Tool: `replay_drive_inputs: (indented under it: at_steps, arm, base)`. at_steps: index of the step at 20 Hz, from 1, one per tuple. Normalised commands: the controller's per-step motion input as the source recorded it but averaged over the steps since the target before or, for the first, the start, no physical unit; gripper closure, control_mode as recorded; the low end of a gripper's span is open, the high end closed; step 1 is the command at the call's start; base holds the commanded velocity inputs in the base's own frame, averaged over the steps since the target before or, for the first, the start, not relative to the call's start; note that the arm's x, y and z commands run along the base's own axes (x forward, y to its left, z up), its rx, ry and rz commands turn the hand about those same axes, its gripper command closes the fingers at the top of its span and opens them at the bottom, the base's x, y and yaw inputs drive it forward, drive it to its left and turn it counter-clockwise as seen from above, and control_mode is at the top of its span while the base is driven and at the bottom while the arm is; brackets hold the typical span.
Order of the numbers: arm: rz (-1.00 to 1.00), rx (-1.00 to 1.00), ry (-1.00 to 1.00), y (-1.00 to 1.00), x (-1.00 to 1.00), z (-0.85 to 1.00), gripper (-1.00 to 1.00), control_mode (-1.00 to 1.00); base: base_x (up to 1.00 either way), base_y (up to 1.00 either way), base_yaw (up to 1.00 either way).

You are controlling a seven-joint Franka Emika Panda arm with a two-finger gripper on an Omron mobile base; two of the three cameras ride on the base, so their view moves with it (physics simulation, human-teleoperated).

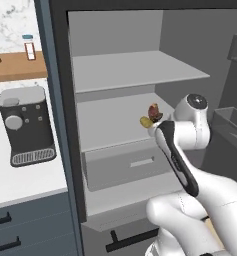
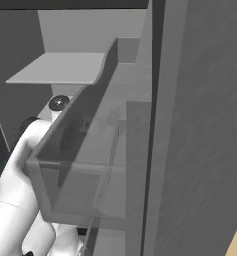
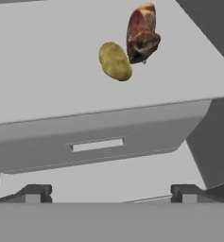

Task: Place one potato and one steak in each tupperware on the nearby counter, to pack two identical lunches.

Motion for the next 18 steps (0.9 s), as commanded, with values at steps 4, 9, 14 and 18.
replay_drive_inputs:
  at_steps: [4,9,14,18]
  arm:
    - [-0.04,0.00,0.00,-0.03,0.78,-0.29,-1.00,-1.00]
    - [-0.03,0.00,0.01,-0.01,0.71,-0.12,-1.00,-1.00]
    - [-0.03,0.00,0.01,-0.01,0.69,-0.14,-1.00,-1.00]
    - [-0.02,0.00,0.00,-0.10,0.61,-0.19,-1.00,-1.00]
  base:
    - [0.00,0.00,0.00]
    - [0.00,0.00,0.00]
    - [0.00,0.00,0.00]
    - [0.00,0.00,0.00]
